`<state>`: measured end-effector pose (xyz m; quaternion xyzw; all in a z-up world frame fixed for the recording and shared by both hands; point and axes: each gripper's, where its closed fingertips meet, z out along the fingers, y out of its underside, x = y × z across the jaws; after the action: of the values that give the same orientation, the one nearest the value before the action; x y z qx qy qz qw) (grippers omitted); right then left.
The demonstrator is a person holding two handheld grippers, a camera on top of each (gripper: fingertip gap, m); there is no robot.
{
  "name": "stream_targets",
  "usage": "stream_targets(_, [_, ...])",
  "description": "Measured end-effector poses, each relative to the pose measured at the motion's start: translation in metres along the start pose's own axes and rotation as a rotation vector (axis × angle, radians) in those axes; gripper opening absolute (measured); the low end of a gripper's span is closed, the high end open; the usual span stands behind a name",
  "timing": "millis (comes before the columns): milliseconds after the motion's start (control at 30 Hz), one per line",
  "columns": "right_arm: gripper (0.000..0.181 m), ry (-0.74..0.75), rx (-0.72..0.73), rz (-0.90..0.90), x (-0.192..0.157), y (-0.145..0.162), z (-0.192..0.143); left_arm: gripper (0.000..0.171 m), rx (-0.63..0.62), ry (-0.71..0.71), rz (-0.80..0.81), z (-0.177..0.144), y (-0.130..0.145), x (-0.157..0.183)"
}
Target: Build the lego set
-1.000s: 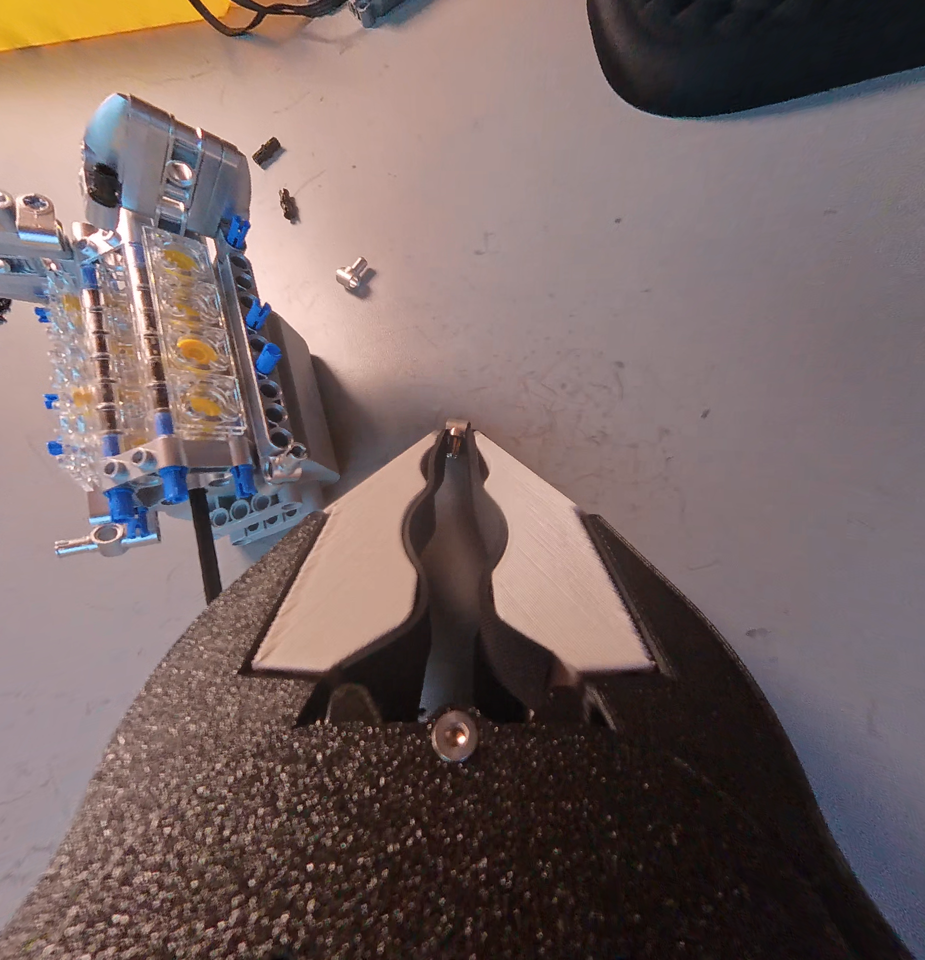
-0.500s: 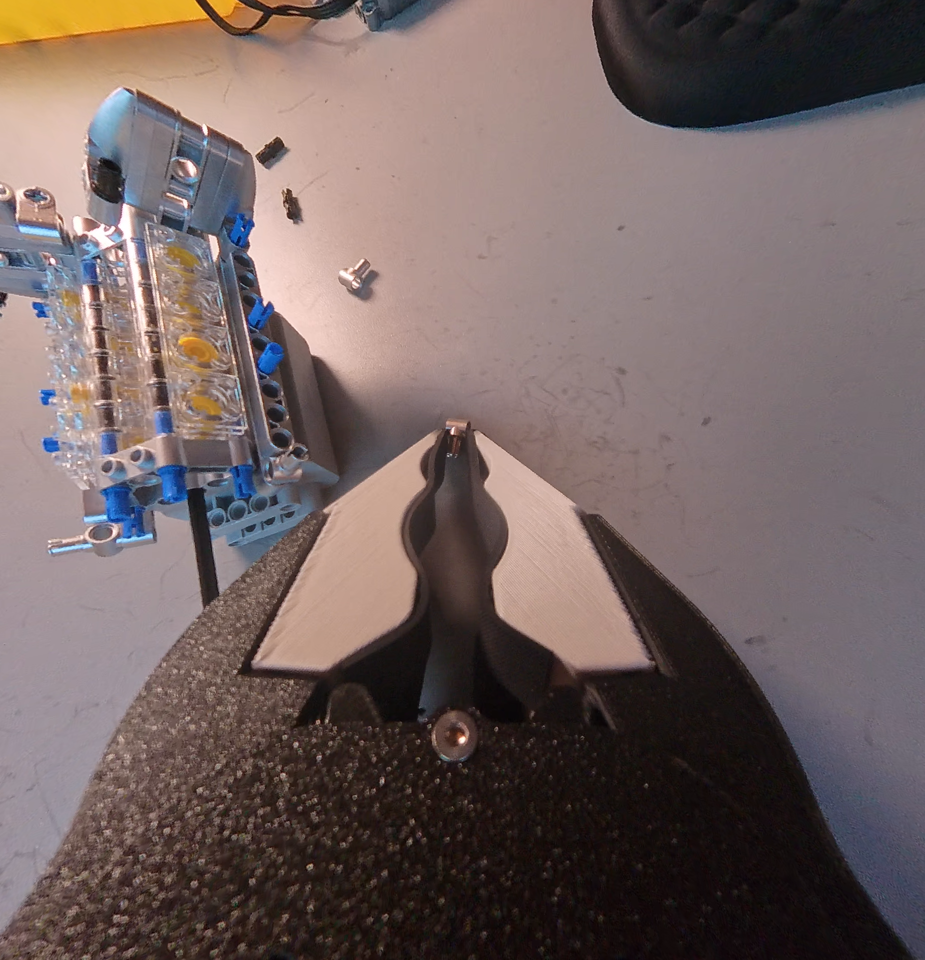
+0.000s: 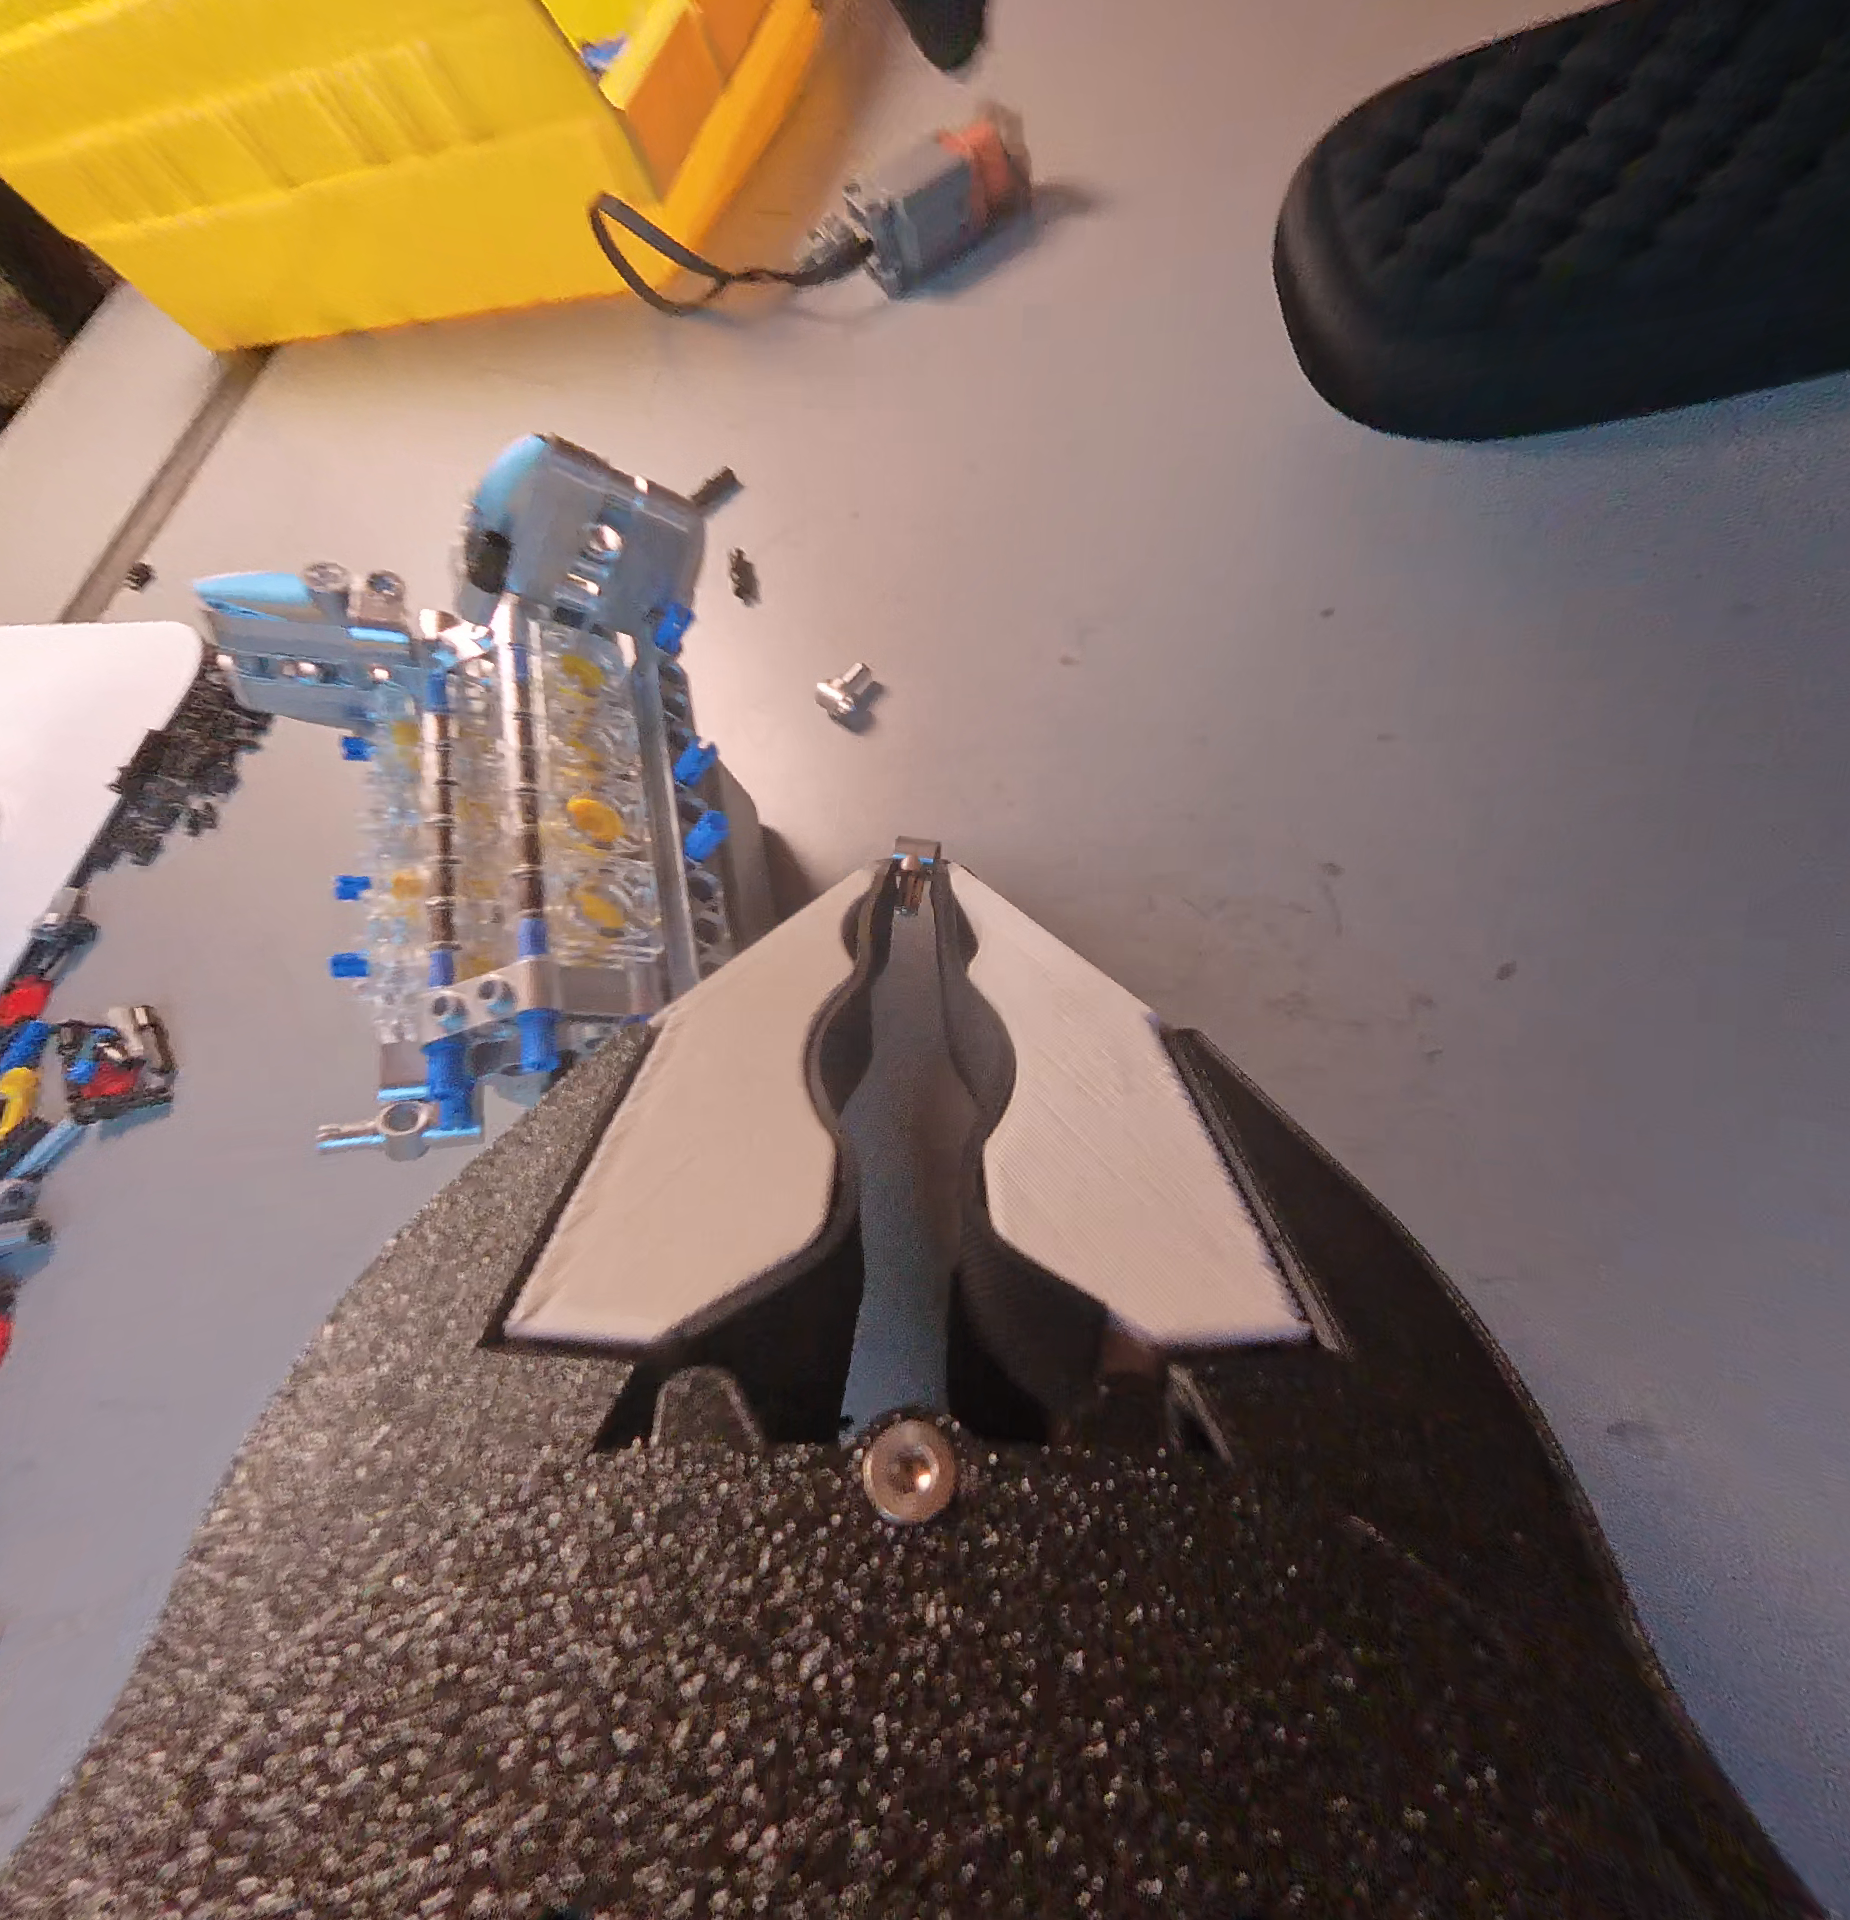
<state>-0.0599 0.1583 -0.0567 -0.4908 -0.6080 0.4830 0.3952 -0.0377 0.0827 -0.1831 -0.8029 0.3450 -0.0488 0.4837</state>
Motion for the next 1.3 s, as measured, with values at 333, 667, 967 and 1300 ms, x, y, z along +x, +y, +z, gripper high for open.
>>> stream_targets(333, [0.035, -0.171, -0.106, -0.119, -0.076, 0.055, 0.004, 0.005, 0.189, -0.142, 0.07, -0.026, -0.025, -0.01])
stream_targets(667, [0.034, -0.321, -0.073, 0.079, -0.101, 0.056, 0.012, 0.005, 0.293, -0.294, 0.275, -0.048, -0.05, -0.008])
stream_targets(967, [0.007, -0.331, -0.025, 0.25, -0.1, 0.051, 0.015, 0.0, 0.274, -0.405, 0.405, -0.051, -0.052, -0.012])
stream_targets(1300, [0.004, -0.084, -0.059, 0.04, -0.049, 0.056, 0.003, 0.0, 0.219, -0.377, 0.272, -0.051, -0.036, -0.029])
